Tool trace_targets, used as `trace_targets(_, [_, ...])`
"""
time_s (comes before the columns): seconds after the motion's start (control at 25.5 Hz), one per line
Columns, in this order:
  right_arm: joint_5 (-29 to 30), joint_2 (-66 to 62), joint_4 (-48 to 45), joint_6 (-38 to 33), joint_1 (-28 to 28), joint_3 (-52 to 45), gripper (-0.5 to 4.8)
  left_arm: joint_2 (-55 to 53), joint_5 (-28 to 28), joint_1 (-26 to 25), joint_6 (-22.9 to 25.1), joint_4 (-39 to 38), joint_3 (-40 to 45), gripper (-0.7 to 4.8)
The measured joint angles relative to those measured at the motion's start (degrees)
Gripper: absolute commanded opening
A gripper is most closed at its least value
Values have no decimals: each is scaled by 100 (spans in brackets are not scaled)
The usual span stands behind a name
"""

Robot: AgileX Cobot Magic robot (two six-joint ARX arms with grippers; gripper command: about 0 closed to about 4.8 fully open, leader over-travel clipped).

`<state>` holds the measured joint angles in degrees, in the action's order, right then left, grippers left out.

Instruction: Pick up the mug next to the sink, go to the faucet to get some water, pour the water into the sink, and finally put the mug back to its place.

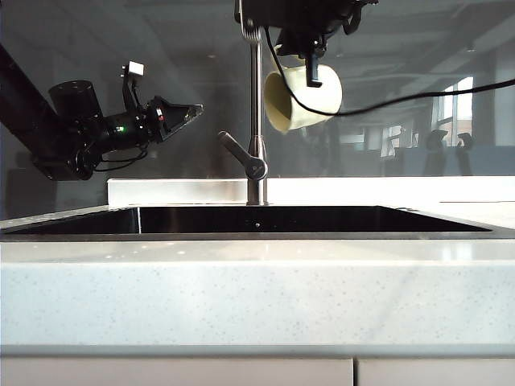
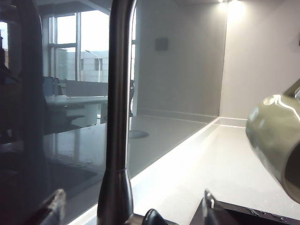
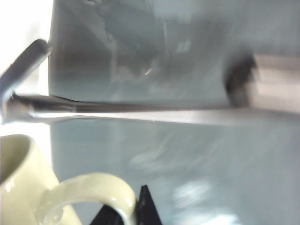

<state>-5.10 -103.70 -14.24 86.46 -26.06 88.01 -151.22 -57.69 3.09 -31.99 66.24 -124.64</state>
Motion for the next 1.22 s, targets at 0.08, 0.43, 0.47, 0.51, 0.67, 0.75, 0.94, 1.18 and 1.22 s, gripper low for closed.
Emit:
trace_targets(0.08, [-457,0,0,-1493,-2,0,-2,0,0,0,-2,0,0,371])
trace_targets(0.43, [-892,61,463,-5388,413,-48,-2,0,0,0,-2,2,0,371])
trace_targets(0.47, [-809,120,531,-5790,527,-146,-2,0,0,0,-2,0,2,371])
trace_targets(0.51, [-693,232,542,-6290,684,-348,-2,0,0,0,-2,0,2,371])
trace_targets(0.67, [-570,981,-341,-7969,1360,-1950,-2,0,-2,2,-2,0,2,371])
trace_targets(0.75, [-533,1335,-1088,-8441,1655,-2846,-2,0,-2,0,-2,2,2,371])
trace_targets(0.94, [-546,1609,-3733,-9263,2472,-5021,-2,0,-2,2,-2,0,0,371])
trace_targets(1.18, [-533,1606,-5123,-9462,3198,-6153,-1,0,0,7,-2,0,-7,371])
trace_targets(1.22, [-527,1602,-5099,-9462,3252,-6240,-2,0,0,7,-2,0,-7,371])
